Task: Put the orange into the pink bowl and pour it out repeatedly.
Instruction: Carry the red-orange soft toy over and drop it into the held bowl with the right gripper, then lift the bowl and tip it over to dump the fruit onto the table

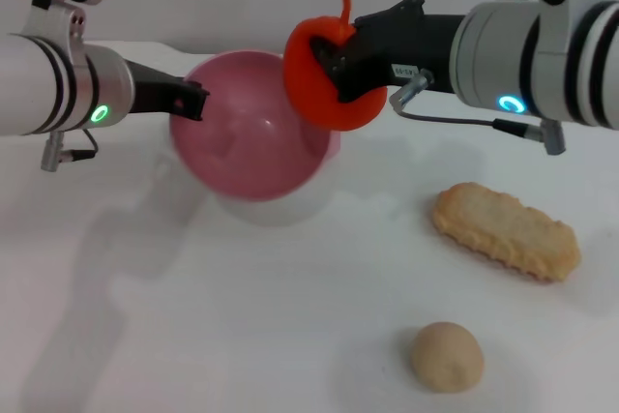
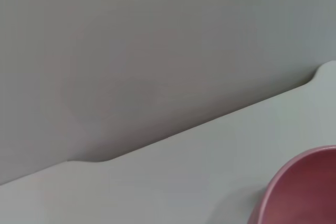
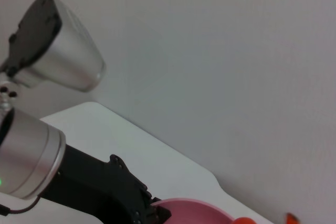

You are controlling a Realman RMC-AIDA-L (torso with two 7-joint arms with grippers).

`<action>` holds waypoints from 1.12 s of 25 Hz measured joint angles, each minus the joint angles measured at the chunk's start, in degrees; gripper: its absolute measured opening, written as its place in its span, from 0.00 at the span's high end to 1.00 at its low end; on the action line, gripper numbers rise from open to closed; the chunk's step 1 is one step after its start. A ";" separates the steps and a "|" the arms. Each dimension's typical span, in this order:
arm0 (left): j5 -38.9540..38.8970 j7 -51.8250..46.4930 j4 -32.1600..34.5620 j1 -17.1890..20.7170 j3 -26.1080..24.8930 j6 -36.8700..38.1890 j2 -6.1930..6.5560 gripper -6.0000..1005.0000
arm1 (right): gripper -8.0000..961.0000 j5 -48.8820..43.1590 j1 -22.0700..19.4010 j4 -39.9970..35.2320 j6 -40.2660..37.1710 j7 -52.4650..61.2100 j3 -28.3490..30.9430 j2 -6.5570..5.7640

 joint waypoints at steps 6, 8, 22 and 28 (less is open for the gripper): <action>-0.45 0.07 0.14 -0.80 0.09 -0.10 0.00 0.95 | 0.95 1.24 1.41 5.66 -4.07 -0.20 -1.74 0.03; -0.50 0.11 0.12 -0.99 0.09 -0.11 0.00 0.95 | 0.91 1.10 1.40 6.86 -6.43 -0.22 -2.29 0.07; -1.69 1.20 0.18 -1.29 -0.08 -1.69 0.10 0.95 | 0.54 1.39 0.17 6.78 -12.02 -0.95 -2.01 -0.01; -1.62 4.18 0.51 -1.13 0.39 -1.25 0.07 0.95 | 0.38 1.00 -3.55 5.77 -12.92 -0.50 1.30 0.12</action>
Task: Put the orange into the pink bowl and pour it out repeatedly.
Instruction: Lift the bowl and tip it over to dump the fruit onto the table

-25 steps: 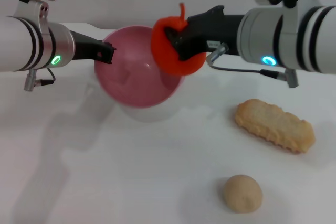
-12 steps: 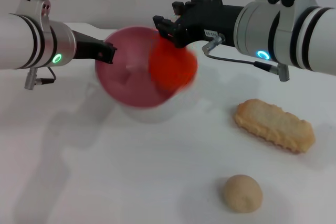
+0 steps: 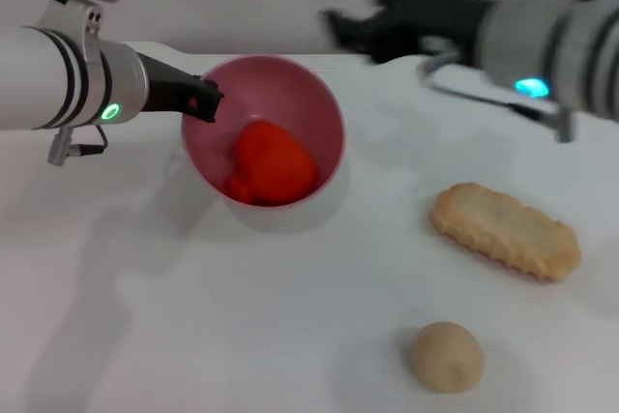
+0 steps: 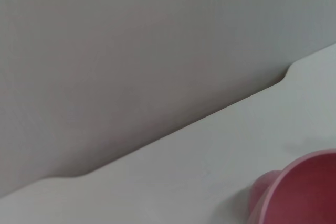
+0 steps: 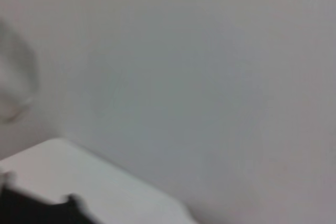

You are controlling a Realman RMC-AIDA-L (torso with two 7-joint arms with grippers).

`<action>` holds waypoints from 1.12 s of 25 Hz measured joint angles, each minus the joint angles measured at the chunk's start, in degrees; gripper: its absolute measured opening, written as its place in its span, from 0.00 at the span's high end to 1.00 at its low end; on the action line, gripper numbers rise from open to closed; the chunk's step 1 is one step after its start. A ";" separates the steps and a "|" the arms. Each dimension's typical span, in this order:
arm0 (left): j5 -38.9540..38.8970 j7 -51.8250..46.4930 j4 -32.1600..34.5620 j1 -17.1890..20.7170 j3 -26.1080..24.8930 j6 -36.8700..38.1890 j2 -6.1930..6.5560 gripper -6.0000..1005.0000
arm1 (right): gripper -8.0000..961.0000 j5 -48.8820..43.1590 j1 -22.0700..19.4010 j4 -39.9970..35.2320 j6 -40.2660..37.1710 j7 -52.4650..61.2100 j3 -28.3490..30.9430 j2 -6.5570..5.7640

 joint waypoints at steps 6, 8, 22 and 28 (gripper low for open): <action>2.25 8.66 1.97 4.39 5.09 9.99 0.01 0.95 | 0.38 0.66 -8.99 1.47 -2.36 3.11 11.44 0.32; 3.03 10.86 2.16 5.29 6.43 12.56 0.00 0.95 | 0.38 1.74 -10.86 2.77 -2.42 3.18 15.25 0.33; 36.92 19.84 1.43 13.78 30.21 38.35 -0.52 0.95 | 0.38 4.54 -13.46 7.95 -1.77 2.33 20.11 0.05; 49.44 20.68 0.31 18.52 32.60 54.23 -0.57 0.95 | 0.38 4.92 -12.87 8.72 -1.75 1.82 20.04 -0.01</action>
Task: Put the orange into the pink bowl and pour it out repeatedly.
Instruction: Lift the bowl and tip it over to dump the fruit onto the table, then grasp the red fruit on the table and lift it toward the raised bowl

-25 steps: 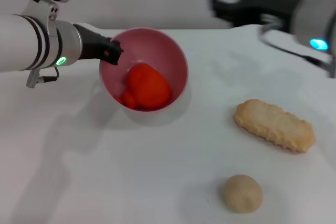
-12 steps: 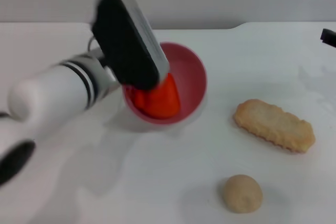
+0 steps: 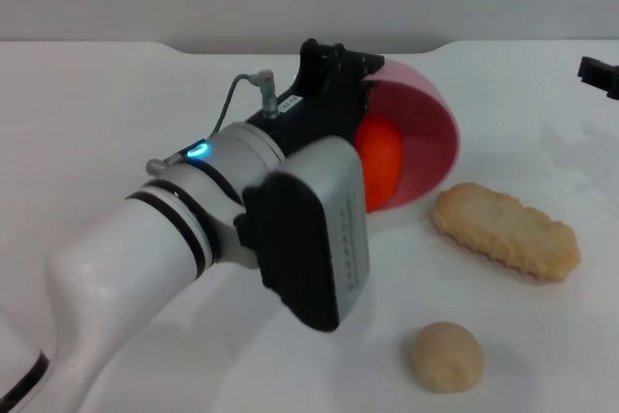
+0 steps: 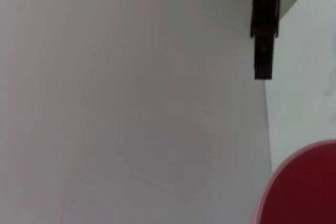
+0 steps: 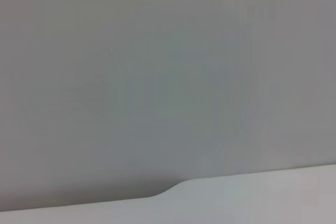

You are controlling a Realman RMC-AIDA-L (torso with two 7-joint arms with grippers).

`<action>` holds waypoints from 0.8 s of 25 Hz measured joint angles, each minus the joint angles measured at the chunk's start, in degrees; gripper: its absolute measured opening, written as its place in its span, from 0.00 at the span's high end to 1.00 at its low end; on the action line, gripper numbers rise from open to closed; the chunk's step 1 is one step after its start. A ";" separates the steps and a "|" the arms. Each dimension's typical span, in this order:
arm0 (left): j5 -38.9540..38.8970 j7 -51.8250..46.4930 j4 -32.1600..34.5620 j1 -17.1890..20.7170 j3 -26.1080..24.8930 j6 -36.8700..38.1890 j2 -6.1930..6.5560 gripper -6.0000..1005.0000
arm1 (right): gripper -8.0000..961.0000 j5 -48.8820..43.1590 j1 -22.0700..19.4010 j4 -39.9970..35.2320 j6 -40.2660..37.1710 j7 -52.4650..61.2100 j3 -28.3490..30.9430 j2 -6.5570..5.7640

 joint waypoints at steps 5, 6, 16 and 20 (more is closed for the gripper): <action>5.75 2.98 -3.07 0.47 -0.55 6.01 -0.20 0.95 | 0.38 0.20 0.33 0.32 0.02 -0.16 -0.04 -0.04; 5.83 3.17 -3.26 0.48 -0.75 6.99 -0.22 0.95 | 0.38 0.21 0.36 0.35 0.05 -0.16 -0.03 -0.04; 4.20 3.64 -3.91 -0.39 -2.68 8.55 -0.31 0.95 | 0.38 1.76 -0.19 0.88 0.37 -0.15 1.52 -0.03; -6.66 -2.77 -2.13 -1.63 -6.24 5.45 -0.61 0.95 | 0.38 1.78 0.32 0.50 0.93 -1.07 -0.84 -0.03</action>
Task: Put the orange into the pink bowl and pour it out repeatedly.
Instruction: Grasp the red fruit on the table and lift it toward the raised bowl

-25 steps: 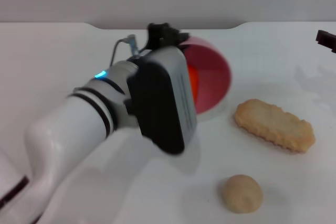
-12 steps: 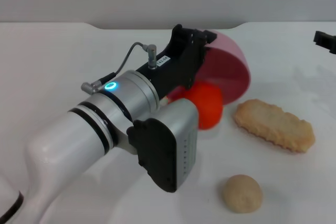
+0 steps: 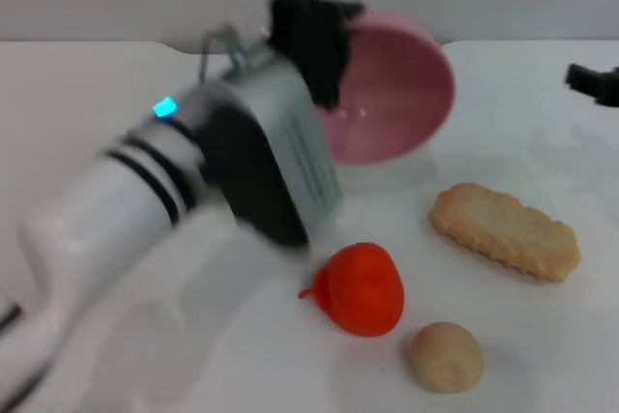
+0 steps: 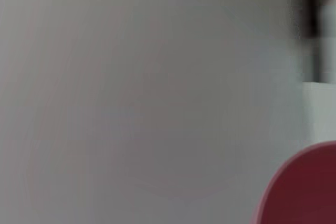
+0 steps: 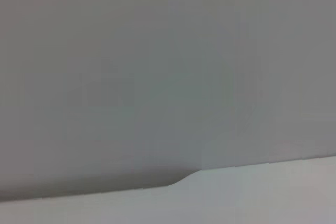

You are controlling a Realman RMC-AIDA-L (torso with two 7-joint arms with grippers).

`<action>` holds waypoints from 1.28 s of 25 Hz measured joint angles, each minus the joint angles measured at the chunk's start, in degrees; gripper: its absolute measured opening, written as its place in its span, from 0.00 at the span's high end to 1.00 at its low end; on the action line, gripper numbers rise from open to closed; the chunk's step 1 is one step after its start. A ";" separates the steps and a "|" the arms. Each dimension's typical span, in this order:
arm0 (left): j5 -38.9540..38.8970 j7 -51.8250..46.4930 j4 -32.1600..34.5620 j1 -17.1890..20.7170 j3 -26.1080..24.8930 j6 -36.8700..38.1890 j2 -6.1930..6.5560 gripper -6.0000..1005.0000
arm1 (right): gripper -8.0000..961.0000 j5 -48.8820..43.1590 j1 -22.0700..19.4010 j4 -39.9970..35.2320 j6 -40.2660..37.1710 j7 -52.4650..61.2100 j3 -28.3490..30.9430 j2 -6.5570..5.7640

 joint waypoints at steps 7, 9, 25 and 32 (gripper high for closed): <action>-13.20 -22.77 7.16 -8.36 -9.75 -35.73 0.65 0.95 | 0.38 0.00 2.25 -0.28 1.69 -1.15 -5.07 -0.12; -14.25 -28.14 7.84 -11.06 -12.90 -47.79 0.74 0.95 | 0.38 0.14 3.70 -0.09 2.05 -1.15 -8.34 -0.17; -34.31 -23.34 6.81 -12.11 -37.18 -67.08 1.16 0.95 | 0.35 0.22 15.26 4.81 10.05 6.31 -28.11 -0.06; -34.25 -22.34 3.22 -14.92 -37.43 -66.33 1.20 0.95 | 0.35 -1.14 14.88 5.17 12.30 9.79 -29.18 0.01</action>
